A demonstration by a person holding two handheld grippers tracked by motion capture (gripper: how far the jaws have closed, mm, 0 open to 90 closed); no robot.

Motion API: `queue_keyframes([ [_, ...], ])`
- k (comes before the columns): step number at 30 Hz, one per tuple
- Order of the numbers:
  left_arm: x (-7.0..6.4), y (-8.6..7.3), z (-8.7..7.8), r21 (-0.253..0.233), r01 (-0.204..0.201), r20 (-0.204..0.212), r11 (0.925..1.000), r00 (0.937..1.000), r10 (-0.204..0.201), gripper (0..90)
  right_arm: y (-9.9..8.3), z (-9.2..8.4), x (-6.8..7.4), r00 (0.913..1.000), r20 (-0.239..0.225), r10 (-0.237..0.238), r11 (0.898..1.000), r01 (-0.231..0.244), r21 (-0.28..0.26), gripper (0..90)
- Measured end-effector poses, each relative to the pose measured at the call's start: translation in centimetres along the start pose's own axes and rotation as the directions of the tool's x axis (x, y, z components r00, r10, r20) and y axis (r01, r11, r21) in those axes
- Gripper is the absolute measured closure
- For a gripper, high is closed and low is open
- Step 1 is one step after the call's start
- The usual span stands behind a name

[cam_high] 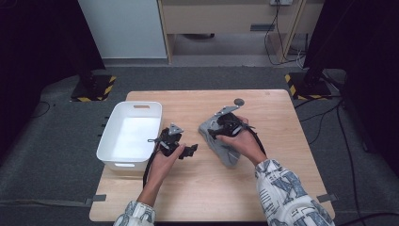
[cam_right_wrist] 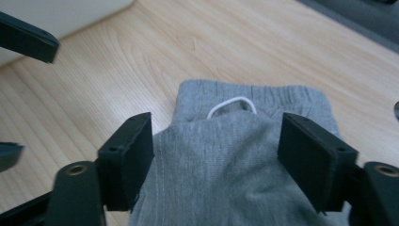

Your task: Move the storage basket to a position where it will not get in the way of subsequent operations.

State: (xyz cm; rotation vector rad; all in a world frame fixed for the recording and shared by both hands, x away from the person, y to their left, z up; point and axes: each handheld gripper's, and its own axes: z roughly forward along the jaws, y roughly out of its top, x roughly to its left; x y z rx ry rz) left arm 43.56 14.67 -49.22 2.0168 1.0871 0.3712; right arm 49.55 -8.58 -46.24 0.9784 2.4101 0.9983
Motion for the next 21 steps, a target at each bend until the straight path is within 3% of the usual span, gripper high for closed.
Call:
queue_keyframes([
  [1, 0.0, 0.0, 0.0, 0.001, 0.003, 0.000, 1.0000, 1.0000, -0.003, 6.2, -0.1, 0.4, 0.1, 1.0000, 0.000, 0.005, 1.000, -0.005, 0.008, 24.3],
  [4, 0.0, -0.2, 0.2, 0.002, 0.012, -0.001, 0.9999, 0.9999, -0.012, 6.3, -0.5, 1.5, 0.2, 0.9999, -0.005, -0.010, 0.999, 0.010, 0.044, 35.3],
  [6, -0.2, -0.2, 0.3, 0.007, 0.004, 0.007, 1.0000, 1.0000, -0.004, 6.2, -0.8, 1.9, 0.2, 0.9996, 0.004, -0.028, 0.998, 0.028, 0.059, 56.0],
  [10, -0.2, -0.3, 0.4, 0.017, 0.005, 0.005, 0.9998, 1.0000, -0.005, 6.2, -0.7, 1.3, -0.2, 1.0000, -0.008, -0.005, 0.999, 0.006, 0.035, 79.3],
  [16, -0.2, -0.3, 0.5, 0.019, -0.002, -0.002, 0.9998, 1.0000, 0.002, 6.3, -0.5, -1.6, -1.3, 0.9998, 0.001, 0.018, 1.000, -0.018, -0.022, 81.5],
  [21, 0.0, -0.3, 0.4, 0.013, 0.000, -0.013, 0.9999, 0.9999, 0.000, 6.6, -2.2, -3.6, -3.0, 0.9980, 0.031, 0.055, 0.998, -0.053, -0.043, 81.8],
])
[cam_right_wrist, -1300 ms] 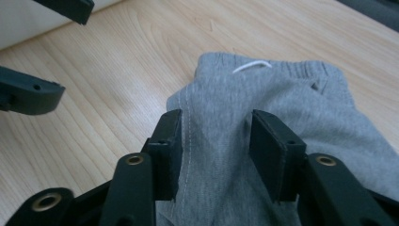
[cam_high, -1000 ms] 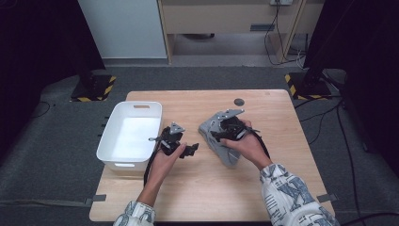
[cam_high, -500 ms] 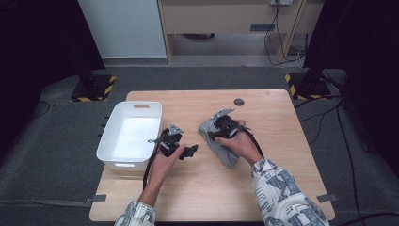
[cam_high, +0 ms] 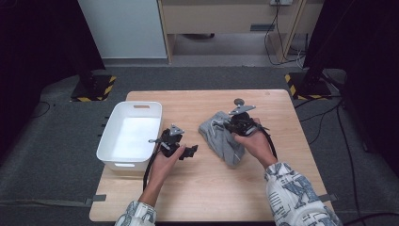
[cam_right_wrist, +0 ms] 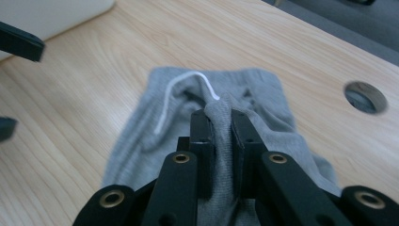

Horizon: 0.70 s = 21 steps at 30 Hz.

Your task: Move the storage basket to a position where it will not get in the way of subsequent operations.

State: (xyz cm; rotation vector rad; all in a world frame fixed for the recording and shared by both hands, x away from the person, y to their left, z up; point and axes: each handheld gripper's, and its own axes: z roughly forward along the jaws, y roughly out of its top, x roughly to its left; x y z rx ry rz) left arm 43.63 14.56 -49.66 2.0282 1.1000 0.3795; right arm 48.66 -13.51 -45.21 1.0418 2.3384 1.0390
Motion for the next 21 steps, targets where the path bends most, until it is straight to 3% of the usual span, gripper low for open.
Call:
queue_keyframes([
  [8, 0.1, -0.2, 0.2, 0.011, 0.003, -0.004, 0.9999, 1.0000, -0.003, 6.6, -3.9, 0.8, -2.1, 0.9985, 0.036, 0.042, 0.996, -0.045, 0.083, 81.9],
  [11, 0.1, -0.3, 0.3, 0.013, -0.001, -0.005, 0.9999, 1.0000, 0.001, 6.6, -4.7, 1.0, -2.6, 0.9978, 0.031, 0.059, 0.994, -0.061, 0.086, 80.9],
  [13, 0.1, -0.3, 0.2, 0.012, 0.002, -0.007, 0.9999, 1.0000, -0.001, 6.6, -4.5, 0.7, -2.7, 0.9973, 0.029, 0.068, 0.995, -0.070, 0.078, 76.5],
  [16, 0.2, -0.3, 0.1, 0.007, 0.003, -0.011, 1.0000, 0.9999, -0.003, 6.6, -3.5, 0.0, -2.4, 0.9968, 0.042, 0.069, 0.997, -0.070, 0.042, 58.0],
  [18, 0.2, -0.3, 0.1, 0.004, 0.005, -0.011, 1.0000, 0.9999, -0.005, 6.6, -2.8, -0.3, -2.1, 0.9974, 0.040, 0.061, 0.998, -0.061, 0.020, 50.9],
  [21, 0.2, -0.3, 0.1, 0.005, 0.003, -0.012, 1.0000, 0.9999, -0.003, 6.6, -1.4, -0.7, -1.3, 0.9983, 0.030, 0.050, 0.999, -0.049, -0.022, 49.9],
])
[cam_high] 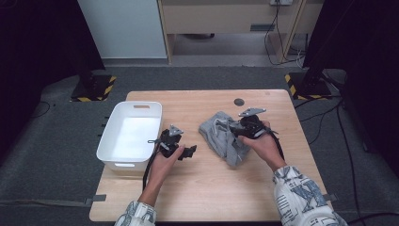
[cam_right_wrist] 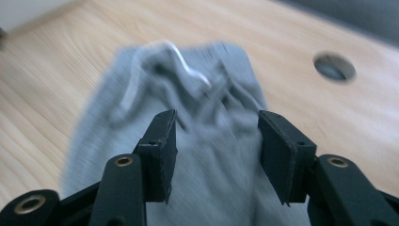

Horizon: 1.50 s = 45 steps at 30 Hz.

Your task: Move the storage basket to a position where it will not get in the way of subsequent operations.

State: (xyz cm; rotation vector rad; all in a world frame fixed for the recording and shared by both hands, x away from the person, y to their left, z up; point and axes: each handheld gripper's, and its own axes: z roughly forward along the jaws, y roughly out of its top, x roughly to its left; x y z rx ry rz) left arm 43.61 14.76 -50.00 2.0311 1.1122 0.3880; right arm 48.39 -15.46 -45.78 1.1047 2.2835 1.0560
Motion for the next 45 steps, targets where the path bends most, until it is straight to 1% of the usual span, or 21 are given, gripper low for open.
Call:
queue_keyframes([
  [1, 0.0, 0.0, 0.0, 0.003, -0.002, -0.002, 1.0000, 1.0000, 0.002, 6.6, 0.4, -0.1, 0.4, 0.9999, 0.006, -0.014, 1.000, 0.015, -0.015, 51.6],
  [2, 0.0, 0.0, 0.0, 0.003, -0.003, -0.003, 1.0000, 1.0000, 0.003, 6.6, 0.8, -0.1, 0.7, 0.9999, 0.001, -0.017, 0.999, 0.017, -0.030, 54.4],
  [3, 0.0, 0.0, 0.0, 0.002, -0.001, -0.002, 1.0000, 1.0000, 0.001, 6.6, 1.2, 0.0, 1.1, 0.9998, -0.016, -0.015, 0.999, 0.014, -0.040, 55.9],
  [4, 0.0, 0.0, 0.0, 0.003, -0.001, -0.002, 1.0000, 1.0000, 0.001, 6.6, 1.6, 0.2, 1.6, 0.9993, -0.022, -0.030, 0.999, 0.029, -0.046, 57.8],
  [5, -0.1, 0.0, 0.0, 0.003, -0.003, -0.002, 1.0000, 1.0000, 0.003, 6.6, 2.0, 0.4, 2.1, 0.9986, -0.030, -0.043, 0.998, 0.042, -0.051, 59.7],
  [8, -0.1, -0.1, 0.0, 0.004, -0.003, 0.000, 1.0000, 1.0000, 0.003, 6.6, 2.9, 1.3, 3.8, 0.9952, -0.061, -0.077, 0.996, 0.074, -0.049, 61.4],
  [11, -0.1, -0.1, 0.0, 0.003, 0.002, 0.003, 1.0000, 1.0000, -0.002, 6.6, 3.5, 2.4, 5.2, 0.9911, -0.082, -0.105, 0.994, 0.102, -0.042, 61.8],
  [14, -0.1, -0.1, 0.0, 0.002, 0.001, 0.006, 1.0000, 1.0000, -0.001, 6.6, 3.5, 3.8, 6.3, 0.9885, -0.097, -0.116, 0.993, 0.114, -0.018, 61.3],
  [17, -0.2, -0.2, 0.0, 0.001, 0.004, 0.008, 1.0000, 1.0000, -0.004, 6.6, 3.2, 5.2, 7.0, 0.9879, -0.089, -0.127, 0.992, 0.129, 0.018, 57.7],
  [22, -0.2, -0.2, 0.0, 0.002, 0.003, 0.010, 1.0000, 0.9999, -0.003, 6.6, 2.9, 6.8, 7.5, 0.9891, -0.057, -0.136, 0.988, 0.140, 0.068, 54.6],
  [26, -0.3, -0.2, 0.0, -0.002, 0.003, 0.011, 1.0000, 0.9999, -0.003, 6.6, 2.6, 7.6, 7.3, 0.9888, -0.042, -0.143, 0.984, 0.147, 0.105, 56.7],
  [27, -0.3, -0.2, 0.0, -0.002, 0.002, 0.012, 1.0000, 0.9999, -0.002, 6.6, 2.5, 7.8, 7.3, 0.9897, -0.038, -0.138, 0.983, 0.141, 0.114, 57.3],
  [29, -0.4, -0.2, 0.0, -0.001, 0.002, 0.013, 1.0000, 0.9999, -0.002, 6.6, 2.2, 8.1, 7.2, 0.9887, -0.038, -0.145, 0.980, 0.149, 0.135, 58.8],
  [31, -0.4, -0.2, 0.0, 0.001, 0.002, 0.013, 1.0000, 0.9999, -0.002, 6.6, 2.0, 8.3, 7.2, 0.9877, -0.037, -0.152, 0.977, 0.156, 0.145, 64.3],
  [33, -0.4, -0.2, 0.0, 0.001, 0.002, 0.013, 1.0000, 0.9999, -0.002, 6.7, 1.8, 8.4, 7.2, 0.9862, -0.031, -0.163, 0.975, 0.166, 0.150, 72.8],
  [36, -0.4, -0.2, 0.0, 0.003, 0.004, 0.015, 1.0000, 0.9999, -0.004, 6.7, 1.7, 8.4, 7.0, 0.9865, -0.053, -0.155, 0.973, 0.162, 0.166, 83.2],
  [38, -0.4, -0.2, 0.0, 0.003, 0.003, 0.016, 1.0000, 0.9999, -0.003, 7.3, 1.7, 8.3, 7.0, 0.9855, -0.063, -0.158, 0.972, 0.166, 0.167, 85.5],
  [39, -0.4, -0.1, 0.0, 0.003, 0.003, 0.017, 1.0000, 0.9998, -0.003, 7.6, 1.7, 8.1, 7.0, 0.9863, -0.056, -0.155, 0.973, 0.162, 0.162, 85.9],
  [41, -0.4, -0.2, 0.0, 0.001, 0.005, 0.021, 1.0000, 0.9998, -0.005, 7.8, 1.9, 7.8, 6.9, 0.9901, -0.063, -0.125, 0.981, 0.133, 0.143, 86.5],
  [43, -0.4, -0.2, 0.1, 0.003, 0.007, 0.021, 1.0000, 0.9998, -0.007, 7.9, 2.2, 7.2, 6.8, 0.9898, -0.070, -0.124, 0.984, 0.132, 0.122, 86.7],
  [45, -0.4, -0.1, 0.1, 0.006, 0.007, 0.023, 1.0000, 0.9997, -0.008, 8.4, 2.7, 6.4, 6.7, 0.9906, -0.079, -0.111, 0.988, 0.119, 0.096, 86.8],
])
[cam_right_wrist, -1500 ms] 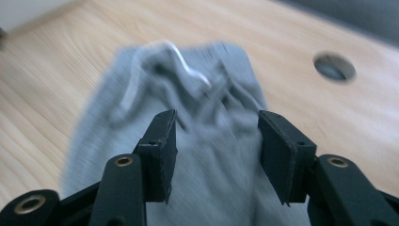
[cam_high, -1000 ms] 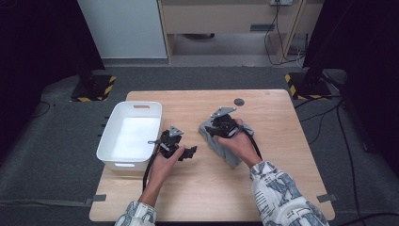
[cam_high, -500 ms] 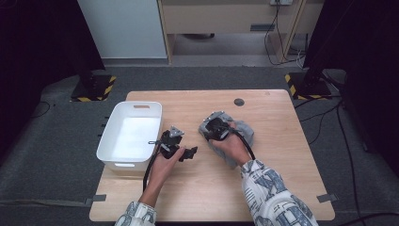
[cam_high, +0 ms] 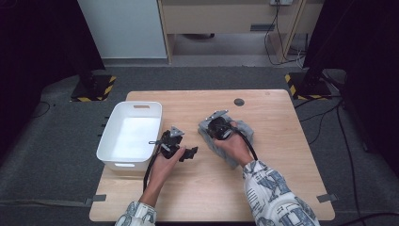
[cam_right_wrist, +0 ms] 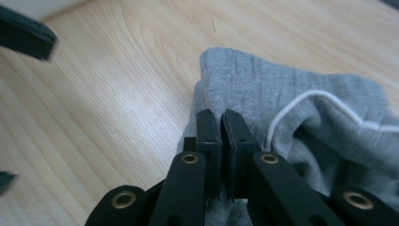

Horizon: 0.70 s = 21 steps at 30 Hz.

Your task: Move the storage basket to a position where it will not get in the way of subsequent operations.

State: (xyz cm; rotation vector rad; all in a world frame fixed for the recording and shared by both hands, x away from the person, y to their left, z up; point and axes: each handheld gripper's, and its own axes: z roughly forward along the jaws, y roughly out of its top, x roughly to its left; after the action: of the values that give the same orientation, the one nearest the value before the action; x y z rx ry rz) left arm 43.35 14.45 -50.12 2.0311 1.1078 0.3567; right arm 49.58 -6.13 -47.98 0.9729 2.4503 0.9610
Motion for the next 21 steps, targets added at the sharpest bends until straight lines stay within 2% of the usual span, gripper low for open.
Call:
queue_keyframes([
  [5, -0.1, 0.1, 0.1, -0.001, 0.000, 0.001, 1.0000, 1.0000, 0.000, 9.2, 0.2, -2.5, -1.1, 0.9998, 0.005, 0.021, 0.998, -0.021, -0.053, 86.9],
  [11, -0.1, 0.2, 0.2, 0.007, 0.000, -0.006, 1.0000, 1.0000, 0.000, 10.4, -0.9, -5.3, -4.1, 0.9967, 0.037, 0.073, 0.993, -0.069, -0.092, 87.1],
  [16, -0.2, 0.2, 0.4, 0.013, -0.007, -0.007, 0.9999, 0.9999, 0.007, 12.0, -2.5, -5.9, -6.3, 0.9912, 0.067, 0.114, 0.991, -0.109, -0.079, 87.6],
  [21, -0.4, 0.2, 0.4, 0.005, -0.016, -0.008, 0.9999, 0.9998, 0.016, 13.5, -5.2, -4.8, -7.6, 0.9854, 0.093, 0.143, 0.990, -0.143, -0.003, 88.7],
])
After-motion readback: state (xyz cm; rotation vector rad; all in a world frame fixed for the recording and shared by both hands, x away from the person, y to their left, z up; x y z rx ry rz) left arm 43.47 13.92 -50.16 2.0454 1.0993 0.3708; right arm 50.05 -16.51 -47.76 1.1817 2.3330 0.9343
